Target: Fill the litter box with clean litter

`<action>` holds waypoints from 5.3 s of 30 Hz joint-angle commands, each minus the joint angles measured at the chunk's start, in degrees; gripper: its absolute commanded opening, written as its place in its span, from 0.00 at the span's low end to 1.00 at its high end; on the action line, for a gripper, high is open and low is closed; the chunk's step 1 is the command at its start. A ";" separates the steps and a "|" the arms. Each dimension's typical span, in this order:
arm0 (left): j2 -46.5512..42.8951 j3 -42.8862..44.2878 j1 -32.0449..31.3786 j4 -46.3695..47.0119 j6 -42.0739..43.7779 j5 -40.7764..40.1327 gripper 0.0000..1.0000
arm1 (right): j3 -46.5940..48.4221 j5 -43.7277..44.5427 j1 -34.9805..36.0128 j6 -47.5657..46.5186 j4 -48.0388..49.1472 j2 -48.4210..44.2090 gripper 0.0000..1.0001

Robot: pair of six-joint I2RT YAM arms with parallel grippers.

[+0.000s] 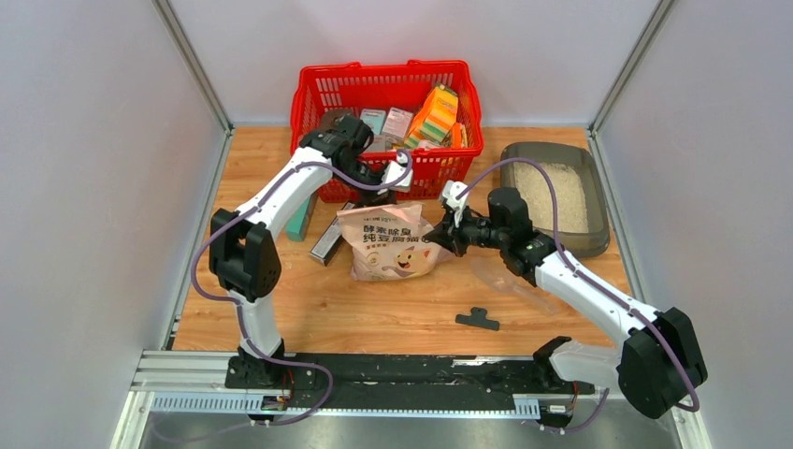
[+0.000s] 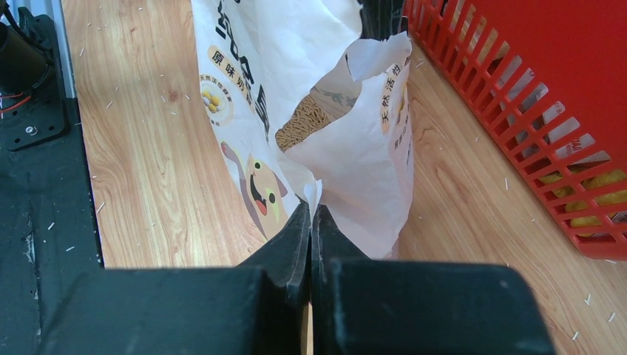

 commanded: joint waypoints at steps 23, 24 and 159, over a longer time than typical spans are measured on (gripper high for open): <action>-1.31 -4.14 -4.52 21.53 -25.92 10.33 0.00 | 1.47 0.48 -0.37 3.46 5.13 -0.18 0.00; -1.57 -4.31 -4.61 22.06 -26.80 10.42 0.00 | 1.56 0.48 -0.37 3.63 5.30 -0.09 0.00; -3.60 -8.37 -0.04 38.33 -48.44 -5.15 0.00 | 10.88 -11.47 -8.99 -7.62 -4.63 10.81 0.34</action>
